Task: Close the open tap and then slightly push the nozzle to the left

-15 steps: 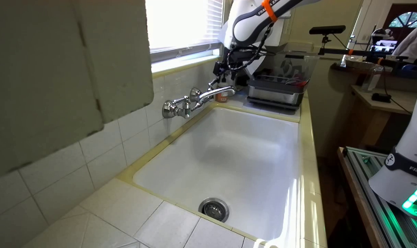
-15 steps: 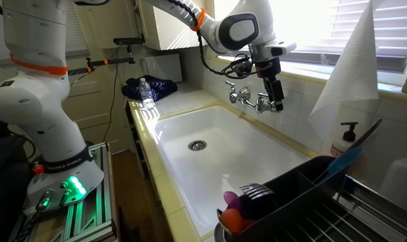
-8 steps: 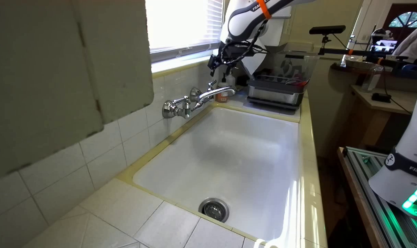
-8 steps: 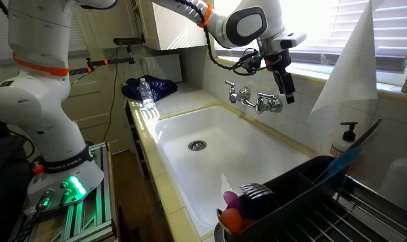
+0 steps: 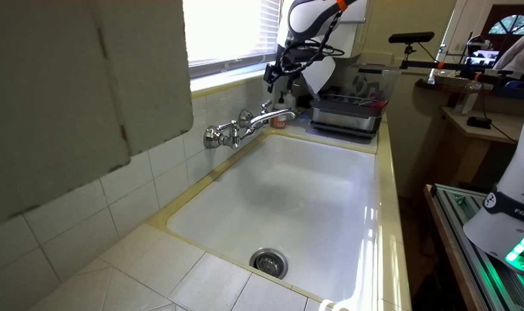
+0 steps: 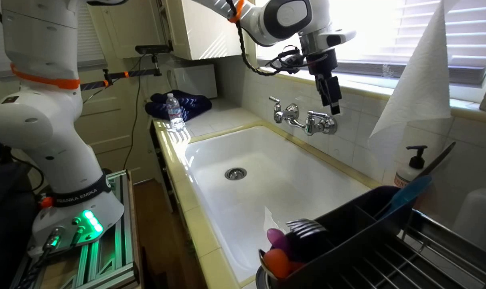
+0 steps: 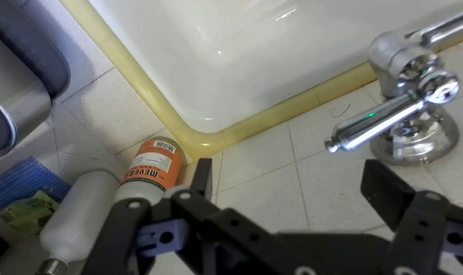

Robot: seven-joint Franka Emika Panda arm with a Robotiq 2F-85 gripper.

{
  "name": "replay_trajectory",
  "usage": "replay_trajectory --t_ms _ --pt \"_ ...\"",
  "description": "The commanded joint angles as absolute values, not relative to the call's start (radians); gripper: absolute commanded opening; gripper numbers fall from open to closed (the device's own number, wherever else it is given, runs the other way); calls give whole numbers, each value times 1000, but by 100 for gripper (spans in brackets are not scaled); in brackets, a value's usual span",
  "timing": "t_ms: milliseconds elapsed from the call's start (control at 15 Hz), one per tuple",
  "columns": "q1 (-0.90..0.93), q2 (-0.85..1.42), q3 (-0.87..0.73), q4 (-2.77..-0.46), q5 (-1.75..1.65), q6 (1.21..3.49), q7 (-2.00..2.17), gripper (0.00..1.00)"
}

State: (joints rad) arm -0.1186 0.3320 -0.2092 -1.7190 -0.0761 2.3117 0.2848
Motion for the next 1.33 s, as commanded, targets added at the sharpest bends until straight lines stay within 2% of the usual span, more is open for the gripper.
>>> replay_trajectory --t_ms 0,467,933,1267 --pt "-96 194 -195 -1834 -110 2211 268 100" --pt "-105 48 -107 -2025 25 2223 -60 100" --pt "-106 49 -86 -2114 77 2227 -404 100" --pt "-103 53 -80 -2151 84 2326 -503 100"
